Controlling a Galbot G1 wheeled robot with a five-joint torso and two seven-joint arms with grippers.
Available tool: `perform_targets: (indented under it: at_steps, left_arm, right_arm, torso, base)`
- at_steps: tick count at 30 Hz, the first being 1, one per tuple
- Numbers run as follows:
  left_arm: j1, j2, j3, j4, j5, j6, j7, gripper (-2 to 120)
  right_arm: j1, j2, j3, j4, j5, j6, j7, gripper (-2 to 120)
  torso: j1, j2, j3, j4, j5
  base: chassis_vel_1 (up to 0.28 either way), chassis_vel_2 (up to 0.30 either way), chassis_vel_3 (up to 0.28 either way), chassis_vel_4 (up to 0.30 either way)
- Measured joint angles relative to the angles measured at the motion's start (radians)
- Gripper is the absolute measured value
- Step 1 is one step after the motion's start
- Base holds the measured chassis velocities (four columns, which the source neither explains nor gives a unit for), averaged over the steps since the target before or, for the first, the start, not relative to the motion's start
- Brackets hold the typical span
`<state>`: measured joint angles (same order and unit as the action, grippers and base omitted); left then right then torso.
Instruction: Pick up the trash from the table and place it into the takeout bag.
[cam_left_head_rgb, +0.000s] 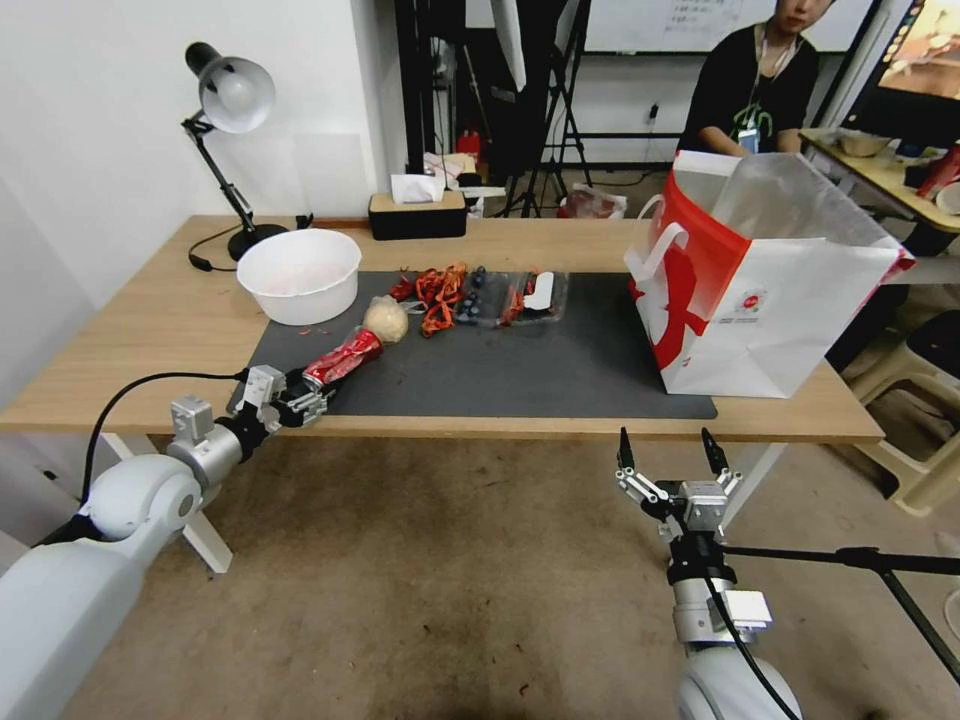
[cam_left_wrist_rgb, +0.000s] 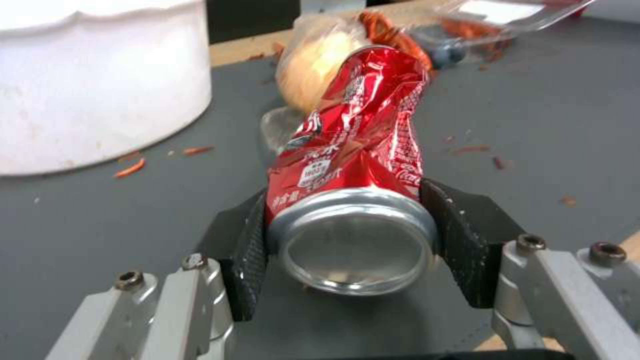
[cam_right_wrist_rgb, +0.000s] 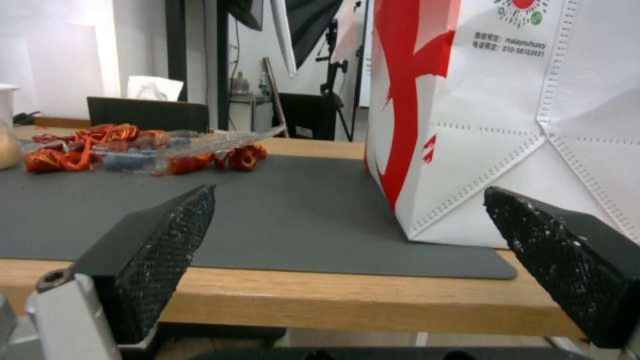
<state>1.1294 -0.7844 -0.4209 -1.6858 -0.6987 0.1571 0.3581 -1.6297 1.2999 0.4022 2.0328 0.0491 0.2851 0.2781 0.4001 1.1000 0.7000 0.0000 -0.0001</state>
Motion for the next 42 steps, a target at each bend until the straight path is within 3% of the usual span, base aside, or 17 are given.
perform_targets:
  at_steps: [6, 9, 19, 31, 42]
  left_arm:
    - [-0.005, 0.004, -0.007, -0.005, -0.018, -0.058, 0.036, 53]
    - [-0.065, 0.014, 0.024, -0.011, -0.086, -0.131, 0.084, 53]
    - [-0.234, 0.031, 0.128, 0.007, -0.203, -0.173, 0.141, 53]
    - [-0.53, 0.01, 0.39, 0.079, -0.3, -0.174, 0.153, 53]
    - [-0.845, -0.092, 0.626, 0.196, -0.319, -0.172, 0.138, 53]
  right_arm:
    - [-0.003, 0.0, 0.0, 0.001, 0.0, 0.001, 0.0, 100]
    - [-0.003, 0.001, 0.0, 0.001, -0.001, 0.002, 0.001, 100]
    - [0.008, -0.002, -0.004, -0.001, -0.002, -0.001, 0.0, 100]
    - [0.019, -0.003, -0.008, -0.002, -0.003, -0.013, 0.0, 100]
    - [0.013, -0.001, 0.003, 0.003, -0.004, -0.018, 0.001, 100]
  torso:
    - [0.0, 0.0, 0.0, 0.0002, -0.0001]
    - [0.0, 0.0, 0.0, -0.0002, 0.0001]
    - [0.0, 0.0, 0.0, 0.0, 0.0002]
    - [0.0, 0.0, 0.0, -0.0003, 0.0002]
    - [0.0, 0.0, 0.0, -0.0001, 0.0004]
  base:
    - [0.0, 0.0, 0.0, 0.0]
    - [0.0, 0.0, 0.0, 0.0]
    - [0.0, 0.0, 0.0, 0.0]
    - [0.0, 0.0, 0.0, 0.0]
    - [0.0, 0.0, 0.0, 0.0]
